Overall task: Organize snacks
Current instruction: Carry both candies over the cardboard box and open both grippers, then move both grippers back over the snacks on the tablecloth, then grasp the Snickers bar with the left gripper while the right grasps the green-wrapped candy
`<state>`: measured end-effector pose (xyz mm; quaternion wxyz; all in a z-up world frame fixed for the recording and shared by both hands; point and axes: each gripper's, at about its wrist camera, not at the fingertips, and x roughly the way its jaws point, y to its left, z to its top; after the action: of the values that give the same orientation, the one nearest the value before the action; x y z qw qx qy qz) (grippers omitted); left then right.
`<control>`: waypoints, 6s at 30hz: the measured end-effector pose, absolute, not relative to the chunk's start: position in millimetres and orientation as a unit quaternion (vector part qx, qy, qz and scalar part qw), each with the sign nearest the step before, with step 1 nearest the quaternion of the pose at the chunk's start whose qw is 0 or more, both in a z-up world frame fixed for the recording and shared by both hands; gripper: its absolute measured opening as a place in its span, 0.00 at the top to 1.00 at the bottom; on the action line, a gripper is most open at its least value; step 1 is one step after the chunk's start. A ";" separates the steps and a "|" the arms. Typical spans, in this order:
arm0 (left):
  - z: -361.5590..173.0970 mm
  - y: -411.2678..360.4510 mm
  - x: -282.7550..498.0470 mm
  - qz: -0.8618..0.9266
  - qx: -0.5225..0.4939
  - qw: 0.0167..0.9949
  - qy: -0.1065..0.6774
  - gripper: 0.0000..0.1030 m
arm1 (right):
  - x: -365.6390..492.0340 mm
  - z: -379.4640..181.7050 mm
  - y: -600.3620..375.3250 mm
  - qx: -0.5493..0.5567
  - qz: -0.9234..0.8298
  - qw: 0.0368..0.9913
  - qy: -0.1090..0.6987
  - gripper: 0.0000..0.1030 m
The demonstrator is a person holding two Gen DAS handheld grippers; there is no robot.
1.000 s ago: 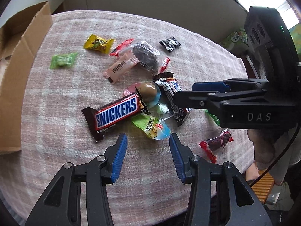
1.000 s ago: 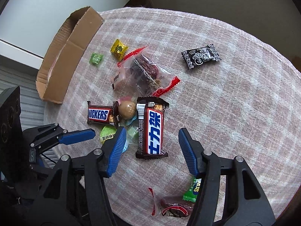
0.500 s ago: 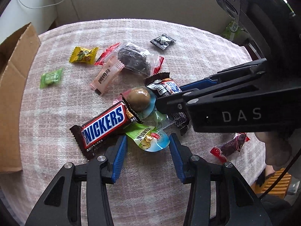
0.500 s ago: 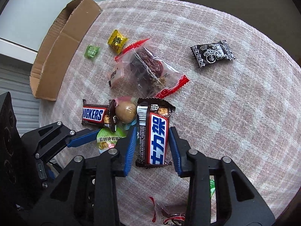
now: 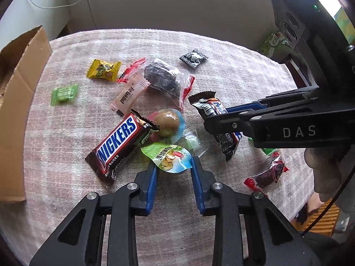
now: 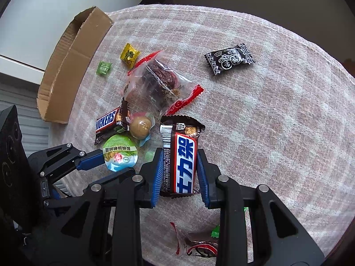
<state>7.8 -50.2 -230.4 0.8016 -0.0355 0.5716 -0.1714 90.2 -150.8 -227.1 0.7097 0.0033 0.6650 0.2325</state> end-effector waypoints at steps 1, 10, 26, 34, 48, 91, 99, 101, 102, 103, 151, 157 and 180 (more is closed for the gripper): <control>-228.3 -48.5 6.9 -0.171 -0.038 0.803 0.570 0.74 | 89.5 -225.4 -154.0 0.006 0.230 0.712 0.664 0.71; -198.4 -19.1 -5.2 -0.162 -0.058 0.815 0.553 0.74 | 83.2 -198.7 -158.4 0.005 0.221 0.734 0.642 0.71; -143.8 80.3 -13.6 -0.055 -0.134 0.860 0.488 0.74 | 110.1 -119.9 -55.1 -0.034 0.312 0.762 0.567 0.71; -133.4 132.4 -25.4 0.014 -0.156 0.872 0.464 0.74 | 122.4 -111.0 14.2 -0.073 0.364 0.752 0.545 0.71; -146.5 192.9 -32.5 0.094 -0.172 0.869 0.455 0.74 | 149.0 -130.3 107.6 -0.109 0.393 0.735 0.541 0.71; -140.6 195.9 -21.1 0.094 -0.169 0.871 0.452 0.47 | 160.3 -122.7 92.7 -0.096 0.361 0.760 0.533 0.24; -133.3 161.4 -14.3 0.045 -0.150 0.876 0.457 0.47 | 147.9 -101.7 24.0 -0.081 0.334 0.776 0.528 0.24; -132.0 152.0 -12.1 0.032 -0.147 0.876 0.458 0.47 | 144.6 -99.0 1.9 -0.074 0.321 0.782 0.530 0.24; -131.6 147.7 -10.9 0.025 -0.144 0.876 0.459 0.47 | 142.4 -97.8 -10.5 -0.069 0.314 0.784 0.531 0.24; -131.9 143.0 -9.3 0.018 -0.141 0.876 0.460 0.47 | 139.9 -97.4 -22.7 -0.064 0.306 0.787 0.532 0.24; -222.5 -9.3 31.7 -0.167 0.103 0.794 0.575 0.47 | 49.1 -237.7 -187.2 -0.042 0.150 0.693 0.704 0.57; -229.1 -13.2 31.7 -0.165 0.110 0.790 0.581 0.68 | 48.5 -243.7 -185.1 -0.044 0.146 0.691 0.707 0.77; -196.0 15.3 21.4 -0.144 0.006 0.813 0.564 0.73 | 56.4 -185.0 -212.3 0.007 0.153 0.738 0.657 0.79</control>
<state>21.4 15.3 -196.0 0.8135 0.0058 0.5636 -0.1437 56.4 -212.3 -185.0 0.7383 0.0072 0.6568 0.1534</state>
